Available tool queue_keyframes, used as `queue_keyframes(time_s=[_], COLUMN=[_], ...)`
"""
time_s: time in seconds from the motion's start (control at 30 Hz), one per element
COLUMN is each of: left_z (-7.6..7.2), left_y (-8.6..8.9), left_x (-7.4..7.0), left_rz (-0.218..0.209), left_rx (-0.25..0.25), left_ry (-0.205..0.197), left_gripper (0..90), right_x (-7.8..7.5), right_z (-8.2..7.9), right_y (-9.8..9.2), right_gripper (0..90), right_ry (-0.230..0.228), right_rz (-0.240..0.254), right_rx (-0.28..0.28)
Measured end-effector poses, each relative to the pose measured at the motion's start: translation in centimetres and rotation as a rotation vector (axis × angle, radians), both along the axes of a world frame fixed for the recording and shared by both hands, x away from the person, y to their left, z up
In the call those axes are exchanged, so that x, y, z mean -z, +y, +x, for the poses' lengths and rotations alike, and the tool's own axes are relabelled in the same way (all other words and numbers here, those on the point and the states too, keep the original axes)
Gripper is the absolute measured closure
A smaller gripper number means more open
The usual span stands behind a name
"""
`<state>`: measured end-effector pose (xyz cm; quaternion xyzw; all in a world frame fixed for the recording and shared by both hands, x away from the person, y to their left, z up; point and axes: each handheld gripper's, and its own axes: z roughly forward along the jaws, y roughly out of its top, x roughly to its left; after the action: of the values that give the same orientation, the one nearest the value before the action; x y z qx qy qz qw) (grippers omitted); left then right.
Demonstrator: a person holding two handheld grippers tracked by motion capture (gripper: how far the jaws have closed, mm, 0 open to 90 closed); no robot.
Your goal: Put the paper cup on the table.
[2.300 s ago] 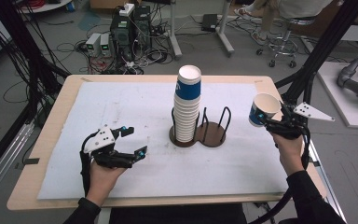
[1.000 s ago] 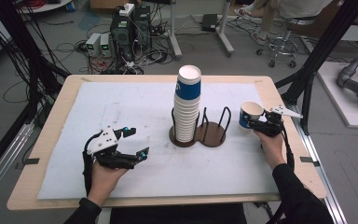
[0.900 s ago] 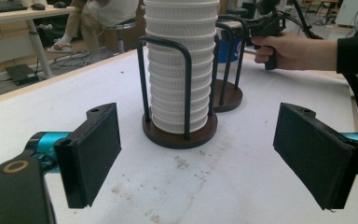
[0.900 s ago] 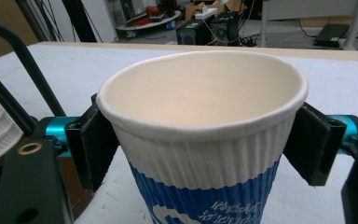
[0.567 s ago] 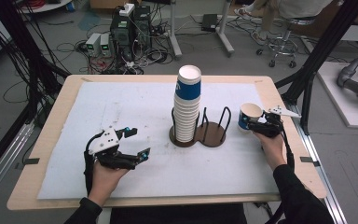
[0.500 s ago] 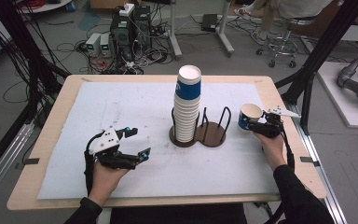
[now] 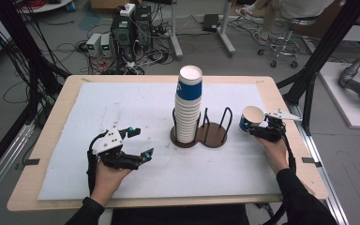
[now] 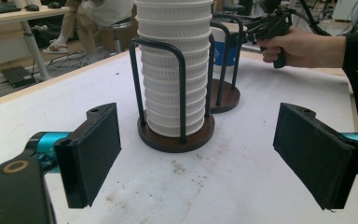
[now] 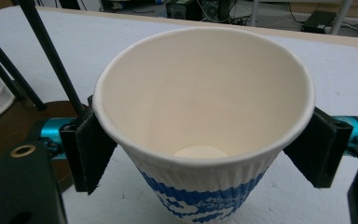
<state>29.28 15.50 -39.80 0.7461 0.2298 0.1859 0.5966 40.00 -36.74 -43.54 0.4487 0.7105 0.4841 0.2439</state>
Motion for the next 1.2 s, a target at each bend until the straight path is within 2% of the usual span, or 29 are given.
queue_keyframes(time_s=[0.23, 0.33, 0.47, 0.67, 0.97, 1.07, 1.2], left_z=[0.1, 0.1, 0.1, 0.1, 0.2, 0.1, 0.0], left_y=[-0.1, -0.2, -0.2, -0.3, -0.2, -0.2, -0.1], left_x=[0.0, 0.1, 0.1, 0.1, 0.0, 0.0, 0.0], left_rz=[0.003, 0.006, 0.008, 0.012, 0.008, 0.007, 0.006], left_rx=[0.005, 0.007, 0.009, 0.012, 0.012, 0.007, 0.006], left_ry=[0.003, 0.005, 0.006, 0.005, 0.005, 0.005, 0.003], left_gripper=[14.7, 14.7, 14.7, 14.7, 14.7, 14.7, 14.7], right_x=[0.0, -0.1, -0.2, -0.6, -1.5, -2.1, -3.5], right_z=[0.0, -0.1, -0.4, -1.1, -3.2, -4.1, -5.6], right_y=[0.1, 0.0, 0.0, -0.3, -1.8, -2.2, -2.3], right_gripper=[15.4, 15.4, 14.6, 14.6, 14.6, 14.6, 14.6], right_ry=[0.017, 0.025, 0.053, 0.068, 0.088, 0.069, 0.016], right_rz=[-0.017, -0.023, -0.060, -0.075, -0.047, -0.017, 0.028], right_rx=[-0.005, 0.006, 0.015, 0.035, 0.038, 0.023, -0.010])
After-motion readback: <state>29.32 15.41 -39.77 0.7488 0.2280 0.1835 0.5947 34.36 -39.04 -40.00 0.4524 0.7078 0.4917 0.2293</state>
